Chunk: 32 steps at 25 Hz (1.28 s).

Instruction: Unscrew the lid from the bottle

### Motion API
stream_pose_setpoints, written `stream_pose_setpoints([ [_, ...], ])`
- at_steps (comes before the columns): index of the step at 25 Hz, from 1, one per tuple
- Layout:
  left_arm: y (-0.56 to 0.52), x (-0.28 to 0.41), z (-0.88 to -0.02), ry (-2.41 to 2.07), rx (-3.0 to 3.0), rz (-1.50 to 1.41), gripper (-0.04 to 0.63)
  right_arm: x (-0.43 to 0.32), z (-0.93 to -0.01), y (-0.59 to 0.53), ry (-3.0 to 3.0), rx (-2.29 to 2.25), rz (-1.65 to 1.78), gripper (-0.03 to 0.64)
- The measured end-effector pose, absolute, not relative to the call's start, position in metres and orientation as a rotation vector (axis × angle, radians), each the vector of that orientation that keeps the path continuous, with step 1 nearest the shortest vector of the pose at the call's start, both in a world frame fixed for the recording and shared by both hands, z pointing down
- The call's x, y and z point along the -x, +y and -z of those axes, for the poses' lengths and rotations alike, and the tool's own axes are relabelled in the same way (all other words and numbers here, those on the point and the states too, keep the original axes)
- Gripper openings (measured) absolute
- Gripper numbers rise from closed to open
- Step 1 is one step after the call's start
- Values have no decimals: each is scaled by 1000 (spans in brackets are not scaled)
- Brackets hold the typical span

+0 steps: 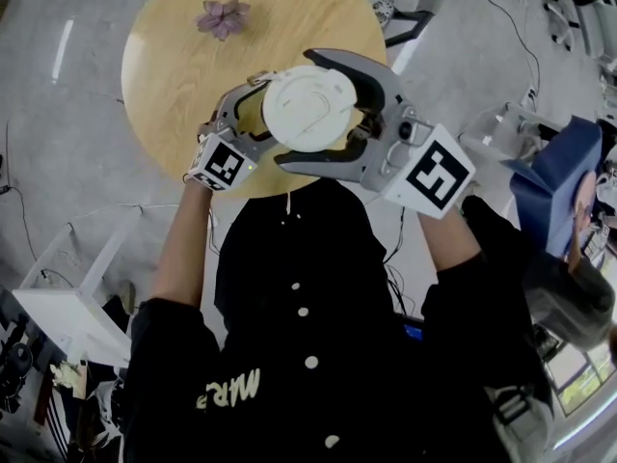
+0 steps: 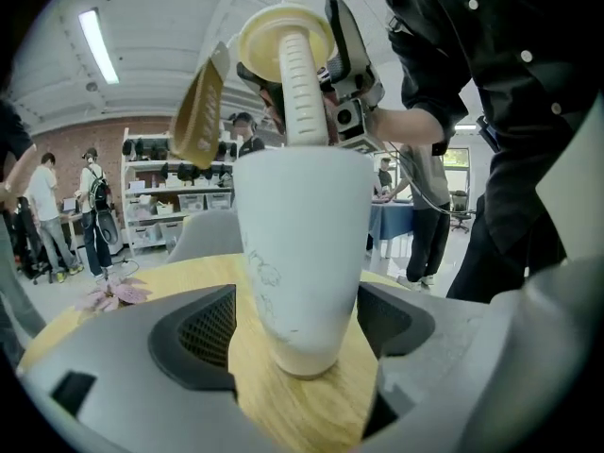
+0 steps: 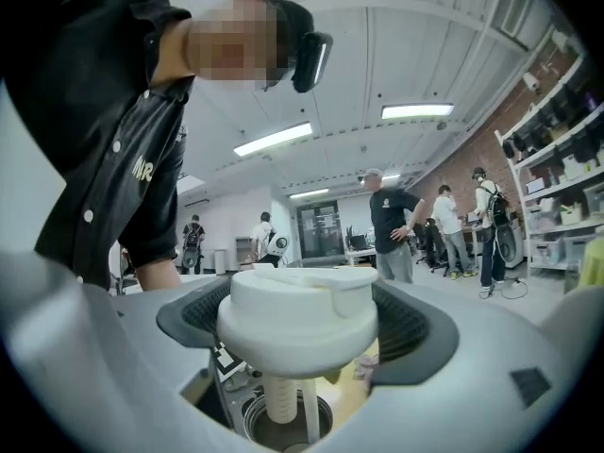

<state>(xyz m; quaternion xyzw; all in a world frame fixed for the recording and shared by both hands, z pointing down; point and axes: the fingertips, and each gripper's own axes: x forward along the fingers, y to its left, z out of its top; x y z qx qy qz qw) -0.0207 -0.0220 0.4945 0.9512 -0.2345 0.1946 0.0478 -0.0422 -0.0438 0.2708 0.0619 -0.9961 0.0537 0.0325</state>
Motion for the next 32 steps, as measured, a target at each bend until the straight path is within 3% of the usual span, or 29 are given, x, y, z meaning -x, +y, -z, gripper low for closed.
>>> stream_pose_setpoints([
  [10, -6, 95, -395, -994, -2844, -508, 360, 0, -189, -54, -3079, -628, -151, 469],
  [17, 7, 122, -270, -1208, -2826, -260, 30, -32, -158, -49, -3043, -963, -95, 469],
  [18, 8, 127, -257, -1250, -2814, -241, 11, -35, -155, -48, -3037, -1006, -94, 469],
  [32, 21, 197, -129, -1888, -2483, -41, 5, -70, -123, -20, -2970, -1344, 53, 469],
])
